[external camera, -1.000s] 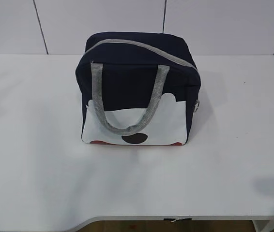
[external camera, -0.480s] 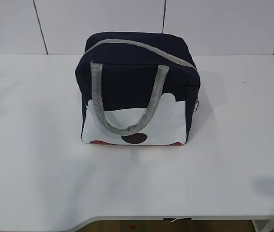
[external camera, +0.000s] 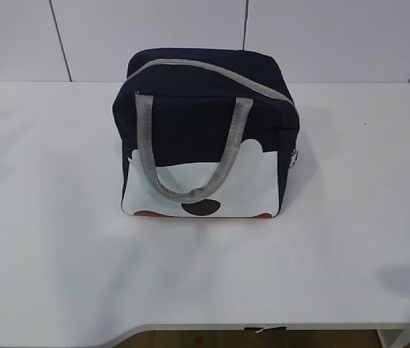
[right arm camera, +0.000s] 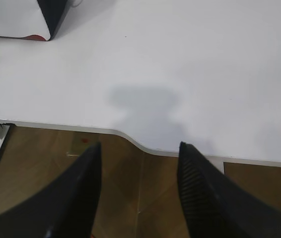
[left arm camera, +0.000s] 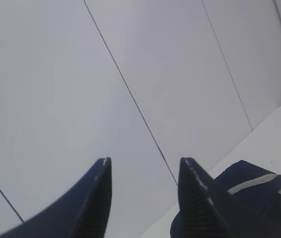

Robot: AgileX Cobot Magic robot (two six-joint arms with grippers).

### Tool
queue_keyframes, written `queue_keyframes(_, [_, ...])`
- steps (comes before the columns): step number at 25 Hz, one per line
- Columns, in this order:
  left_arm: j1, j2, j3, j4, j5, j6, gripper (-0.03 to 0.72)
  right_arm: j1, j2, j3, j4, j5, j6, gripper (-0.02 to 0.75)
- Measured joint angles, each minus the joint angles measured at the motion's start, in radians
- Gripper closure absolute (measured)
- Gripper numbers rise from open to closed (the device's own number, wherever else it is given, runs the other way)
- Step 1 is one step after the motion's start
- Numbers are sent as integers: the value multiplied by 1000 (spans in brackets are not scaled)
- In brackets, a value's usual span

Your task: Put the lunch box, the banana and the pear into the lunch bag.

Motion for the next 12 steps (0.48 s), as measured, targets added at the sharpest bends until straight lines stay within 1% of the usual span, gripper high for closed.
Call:
queue_keyframes(4, [0, -6, 59, 2, 2, 0, 357, 0, 0, 0, 0, 0, 0, 339])
queue_keyframes(6, [0, -19, 96, 29, 8, -8, 357, 0, 0, 0, 0, 0, 0, 339])
queue_keyframes(8, [0, -36, 126, 86, 11, -53, 358, 0, 0, 0, 0, 0, 0, 339])
queue_keyframes(12, [0, -91, 168, 229, 17, -178, 358, 0, 0, 0, 0, 0, 0, 339])
